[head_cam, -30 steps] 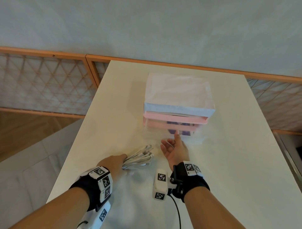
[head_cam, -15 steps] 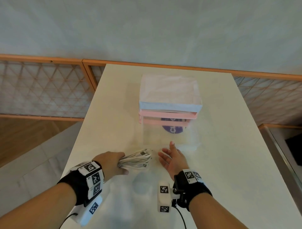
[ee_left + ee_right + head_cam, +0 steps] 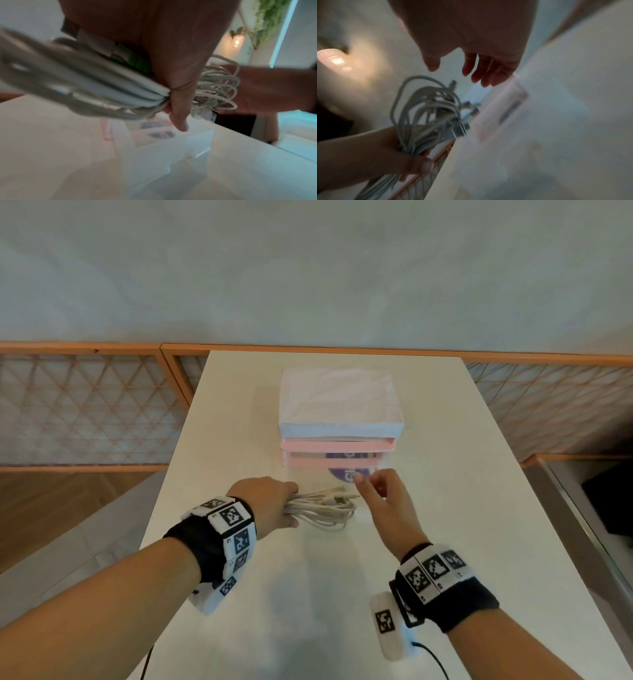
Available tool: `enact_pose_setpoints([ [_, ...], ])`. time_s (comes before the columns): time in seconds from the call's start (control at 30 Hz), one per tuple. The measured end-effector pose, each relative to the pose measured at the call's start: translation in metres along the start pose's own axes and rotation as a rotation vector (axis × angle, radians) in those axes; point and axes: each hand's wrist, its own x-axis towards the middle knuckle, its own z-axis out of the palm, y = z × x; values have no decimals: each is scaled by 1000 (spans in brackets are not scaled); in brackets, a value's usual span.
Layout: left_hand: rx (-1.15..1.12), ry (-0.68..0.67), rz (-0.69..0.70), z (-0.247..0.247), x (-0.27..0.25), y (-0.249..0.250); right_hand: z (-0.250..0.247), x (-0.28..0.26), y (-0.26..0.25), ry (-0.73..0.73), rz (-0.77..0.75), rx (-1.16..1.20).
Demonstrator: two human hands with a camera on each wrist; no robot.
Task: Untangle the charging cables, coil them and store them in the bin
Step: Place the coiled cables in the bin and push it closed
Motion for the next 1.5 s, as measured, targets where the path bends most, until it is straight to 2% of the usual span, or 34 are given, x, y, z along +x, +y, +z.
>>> enact_pose_setpoints([
  [0.03, 51, 4, 8, -3, 4, 5, -4, 3, -11, -36, -120, -79],
  [0.1, 130, 34, 19, -10, 10, 16, -8, 11, -27, -259, -236, -323],
  [0.2, 146, 153, 57, -15, 18, 31, -6, 25, -33, -556, -237, -659],
  [0.3, 56, 275, 83, -18, 24, 39, -8, 36, -32, -661, -210, -705],
  [0.47, -77, 338, 69, -21, 41, 39, -15, 49, -36, -514, -391, -721],
  [0.6, -135, 260, 91, -15, 64, 37, -12, 65, -25, -439, -410, -908],
  [0.77, -88, 133, 55, -6, 84, 38, -3, 82, 2, -412, -196, -942],
  [1.0, -34, 16, 3, 21, 82, 29, 10, 102, 20, -597, 168, -918],
  [1.13, -31, 34, -1, 30, 77, 22, 15, 112, 21, -664, 322, -806],
  [1.23, -76, 162, -75, 34, 69, 13, 16, 119, 19, -640, 370, -788],
  [1.3, -141, 253, -168, 37, 62, 6, 19, 122, 20, -565, 367, -744],
  [1.33, -196, 259, -211, 40, 60, 3, 22, 123, 23, -526, 316, -757],
  [1.43, -392, 206, -275, 49, 56, -4, 31, 123, 38, -447, 102, -825],
  [1.5, -475, 200, -270, 53, 56, -8, 34, 119, 45, -417, 86, -853],
])
